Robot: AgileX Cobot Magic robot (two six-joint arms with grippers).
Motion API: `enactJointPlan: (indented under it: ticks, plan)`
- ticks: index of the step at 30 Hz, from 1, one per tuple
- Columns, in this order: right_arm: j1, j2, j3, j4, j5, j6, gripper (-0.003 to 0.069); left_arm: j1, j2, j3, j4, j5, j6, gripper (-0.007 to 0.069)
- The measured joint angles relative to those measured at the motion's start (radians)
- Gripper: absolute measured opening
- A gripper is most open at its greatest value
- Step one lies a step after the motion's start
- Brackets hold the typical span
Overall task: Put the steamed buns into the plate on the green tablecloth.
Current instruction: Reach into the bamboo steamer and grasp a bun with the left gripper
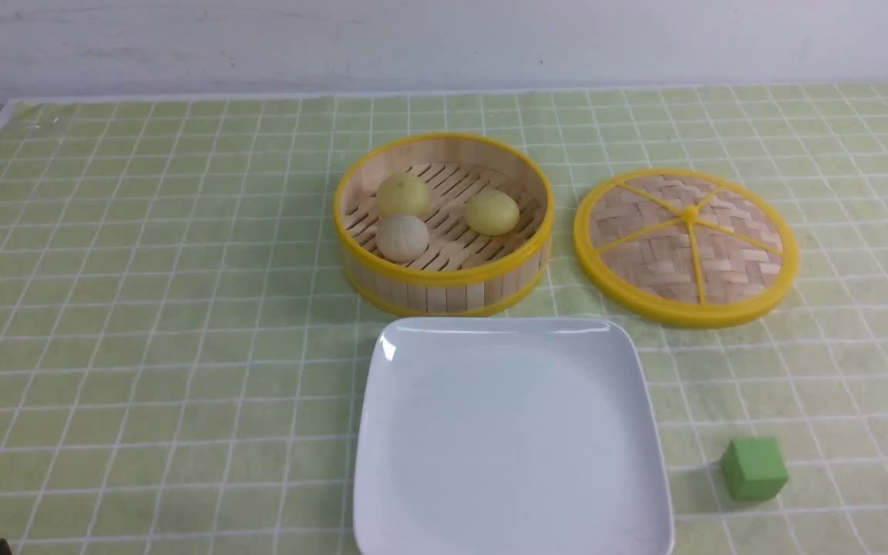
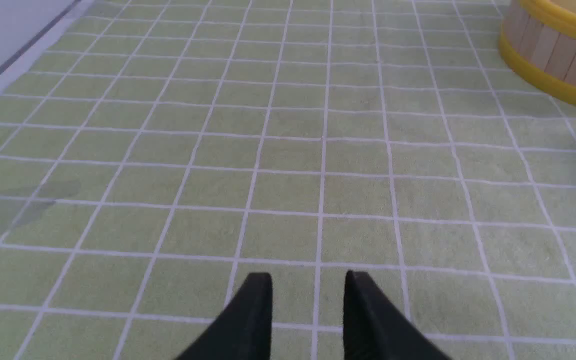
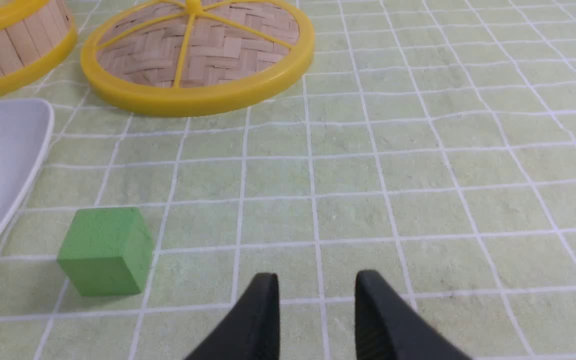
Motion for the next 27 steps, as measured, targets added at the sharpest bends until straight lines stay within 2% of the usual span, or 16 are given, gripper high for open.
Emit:
enactJointPlan:
  ticks: [12,27]
  plan:
    - [0.0,0.0,0.0,0.0,0.0,0.0,0.024,0.0,0.0,0.0,0.003,0.0,0.0,0.024]
    - [0.0,0.0,0.0,0.0,0.0,0.0,0.024,0.0,0.0,0.0,0.12,0.006,0.0,0.024]
